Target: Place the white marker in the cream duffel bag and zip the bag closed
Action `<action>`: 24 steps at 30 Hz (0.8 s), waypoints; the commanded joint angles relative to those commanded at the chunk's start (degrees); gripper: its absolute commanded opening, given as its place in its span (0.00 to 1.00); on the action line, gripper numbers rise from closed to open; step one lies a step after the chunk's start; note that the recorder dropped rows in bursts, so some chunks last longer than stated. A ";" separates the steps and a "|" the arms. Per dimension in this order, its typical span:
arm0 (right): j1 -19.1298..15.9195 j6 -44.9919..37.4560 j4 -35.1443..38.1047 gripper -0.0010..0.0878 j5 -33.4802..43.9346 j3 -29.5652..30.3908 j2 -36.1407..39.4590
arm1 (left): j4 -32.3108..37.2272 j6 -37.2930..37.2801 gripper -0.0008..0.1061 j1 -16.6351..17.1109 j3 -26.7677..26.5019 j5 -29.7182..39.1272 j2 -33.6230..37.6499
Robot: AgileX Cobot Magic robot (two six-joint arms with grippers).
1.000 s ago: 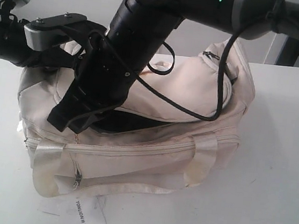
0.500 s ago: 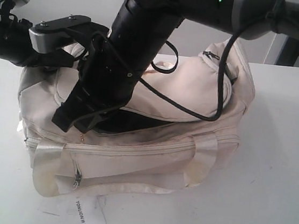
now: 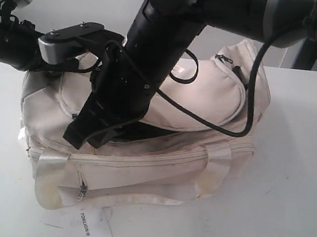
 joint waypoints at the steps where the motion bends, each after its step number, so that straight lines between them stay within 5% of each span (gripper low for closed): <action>1: 0.00 0.00 -0.57 0.01 0.00 0.31 -0.25 | 0.00 0.29 0.01 0.00 0.00 0.00 0.00; 24: -0.86 -0.12 -8.37 0.01 0.00 2.83 -1.49 | -0.87 0.76 0.01 2.21 0.00 0.83 -0.12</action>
